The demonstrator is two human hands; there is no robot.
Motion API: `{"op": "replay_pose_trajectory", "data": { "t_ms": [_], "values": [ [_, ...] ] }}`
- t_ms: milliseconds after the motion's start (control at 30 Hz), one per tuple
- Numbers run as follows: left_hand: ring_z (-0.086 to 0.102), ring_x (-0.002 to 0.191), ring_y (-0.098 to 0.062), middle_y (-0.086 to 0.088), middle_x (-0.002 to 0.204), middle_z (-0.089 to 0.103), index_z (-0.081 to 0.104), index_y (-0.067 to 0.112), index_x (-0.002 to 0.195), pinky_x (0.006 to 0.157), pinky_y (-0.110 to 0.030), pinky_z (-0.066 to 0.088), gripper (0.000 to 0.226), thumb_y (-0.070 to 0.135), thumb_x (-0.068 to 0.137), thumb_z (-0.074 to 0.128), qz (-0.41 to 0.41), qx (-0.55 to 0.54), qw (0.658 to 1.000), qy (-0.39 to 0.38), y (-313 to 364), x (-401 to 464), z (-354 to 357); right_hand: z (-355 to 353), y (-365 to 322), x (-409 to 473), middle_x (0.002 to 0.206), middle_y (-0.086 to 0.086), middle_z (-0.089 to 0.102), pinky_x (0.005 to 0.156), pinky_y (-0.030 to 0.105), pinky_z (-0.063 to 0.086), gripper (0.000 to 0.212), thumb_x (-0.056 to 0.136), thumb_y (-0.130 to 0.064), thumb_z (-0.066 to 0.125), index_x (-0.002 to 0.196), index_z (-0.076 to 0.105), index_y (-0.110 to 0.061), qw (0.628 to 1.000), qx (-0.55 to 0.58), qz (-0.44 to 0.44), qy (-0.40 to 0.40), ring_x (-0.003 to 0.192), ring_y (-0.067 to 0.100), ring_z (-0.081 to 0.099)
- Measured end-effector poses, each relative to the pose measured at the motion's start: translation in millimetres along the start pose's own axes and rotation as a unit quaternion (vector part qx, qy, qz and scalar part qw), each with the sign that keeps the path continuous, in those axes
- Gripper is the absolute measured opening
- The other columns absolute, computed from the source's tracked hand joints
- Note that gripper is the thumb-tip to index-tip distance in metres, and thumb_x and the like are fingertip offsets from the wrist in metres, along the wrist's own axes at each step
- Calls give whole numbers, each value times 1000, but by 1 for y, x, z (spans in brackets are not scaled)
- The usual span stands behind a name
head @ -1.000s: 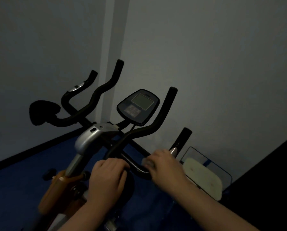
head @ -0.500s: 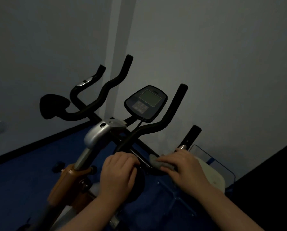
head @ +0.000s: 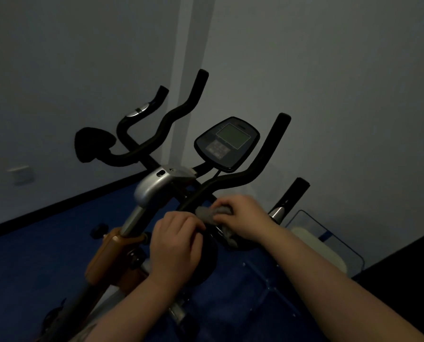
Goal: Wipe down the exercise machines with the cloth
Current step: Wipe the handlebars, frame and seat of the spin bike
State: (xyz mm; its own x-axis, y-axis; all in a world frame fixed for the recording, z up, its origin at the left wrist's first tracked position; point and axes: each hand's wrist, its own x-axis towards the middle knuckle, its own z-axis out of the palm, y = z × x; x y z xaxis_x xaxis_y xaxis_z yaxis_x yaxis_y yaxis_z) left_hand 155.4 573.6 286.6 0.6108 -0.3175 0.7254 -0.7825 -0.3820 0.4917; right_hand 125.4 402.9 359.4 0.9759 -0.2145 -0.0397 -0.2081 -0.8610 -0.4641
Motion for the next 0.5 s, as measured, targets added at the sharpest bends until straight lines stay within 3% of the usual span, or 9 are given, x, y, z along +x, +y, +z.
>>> {"op": "replay_pose_trajectory", "data": {
  "t_ms": [67,133,300,433,500],
  "values": [
    [50,82,-15,0,84,61,64,14,76,69,-28,35,12,16,78,52,-1,-1,1000,-3,0,-1,0,15,-7,7,101,-5,69,86,31,50,14,86,-21,67,98,70,-26,996,77,-2,46,98,12,62],
    [50,81,-15,0,83,60,63,14,76,68,-29,36,12,15,78,52,0,0,1000,-2,0,-1,0,18,-3,-1,99,-7,69,85,32,51,12,85,-24,68,96,69,-27,994,86,-2,65,96,11,62],
    [49,80,-15,0,81,59,62,14,74,68,-29,35,12,16,78,51,-3,4,1000,1,-1,0,0,-7,12,-22,92,-11,66,80,27,50,16,84,-30,70,99,69,-31,1000,-9,5,-16,93,11,62],
    [50,83,-18,0,83,62,66,14,77,67,-35,39,17,19,79,50,3,22,1000,-18,0,0,1,32,4,-24,113,-6,69,87,26,47,26,91,-23,61,116,67,-29,992,12,-22,126,103,14,62],
    [51,84,-19,0,85,63,68,13,79,67,-36,40,19,20,80,50,10,30,999,-29,0,0,1,47,12,-43,123,-8,65,93,25,48,34,90,-14,58,121,66,-26,977,-34,-112,179,109,14,61]
  ]
}}
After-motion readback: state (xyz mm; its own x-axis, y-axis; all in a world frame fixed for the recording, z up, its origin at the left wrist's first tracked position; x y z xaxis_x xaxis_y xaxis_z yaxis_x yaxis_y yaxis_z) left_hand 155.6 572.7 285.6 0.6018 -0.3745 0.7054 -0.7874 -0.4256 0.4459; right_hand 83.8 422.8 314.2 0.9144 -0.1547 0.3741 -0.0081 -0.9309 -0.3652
